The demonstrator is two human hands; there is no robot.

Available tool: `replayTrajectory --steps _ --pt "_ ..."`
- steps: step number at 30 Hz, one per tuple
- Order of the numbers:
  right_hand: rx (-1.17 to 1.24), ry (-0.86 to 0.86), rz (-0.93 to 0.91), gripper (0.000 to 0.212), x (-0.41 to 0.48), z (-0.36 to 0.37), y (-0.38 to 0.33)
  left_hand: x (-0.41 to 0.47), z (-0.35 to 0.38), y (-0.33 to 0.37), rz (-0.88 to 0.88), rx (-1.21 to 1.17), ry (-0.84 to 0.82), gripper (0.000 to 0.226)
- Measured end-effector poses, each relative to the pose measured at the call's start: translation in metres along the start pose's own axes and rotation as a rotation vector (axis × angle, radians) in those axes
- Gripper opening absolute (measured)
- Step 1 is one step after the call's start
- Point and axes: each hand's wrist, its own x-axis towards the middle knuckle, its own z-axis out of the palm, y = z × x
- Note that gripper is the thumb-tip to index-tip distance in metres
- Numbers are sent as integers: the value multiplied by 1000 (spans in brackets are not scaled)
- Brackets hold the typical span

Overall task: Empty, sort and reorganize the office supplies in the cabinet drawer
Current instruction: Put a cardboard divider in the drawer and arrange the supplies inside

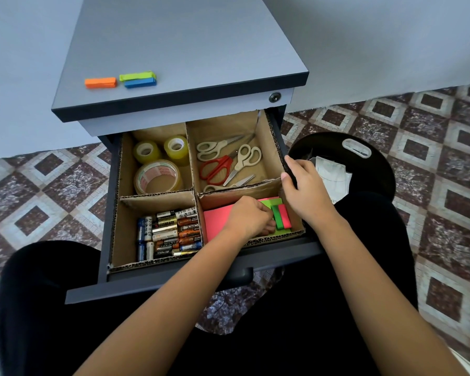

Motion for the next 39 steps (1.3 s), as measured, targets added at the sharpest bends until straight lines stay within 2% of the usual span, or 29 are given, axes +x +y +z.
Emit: replayTrajectory --steps 5,13,16,18,22,25,32,39 --pt "8 -9 9 45 0 0 -1 -1 0 1 8 29 5 19" --pt "2 -15 15 45 0 0 0 -7 -7 2 58 112 57 25" --pt "6 35 -15 42 -1 0 -1 -17 -15 6 206 289 146 13" --pt "-9 70 -47 40 -2 -1 -4 -26 -24 9 361 451 212 16" --pt "-49 155 -152 38 -2 -7 -15 -43 -50 15 624 577 248 19" --pt "-14 131 -185 33 2 -14 -32 -46 -74 15 718 640 302 20" --pt "-1 85 -343 32 29 -17 -97 -50 -133 20 761 712 564 22" --pt "-125 -29 -485 36 64 1 -158 -56 -195 30 662 673 794 26"
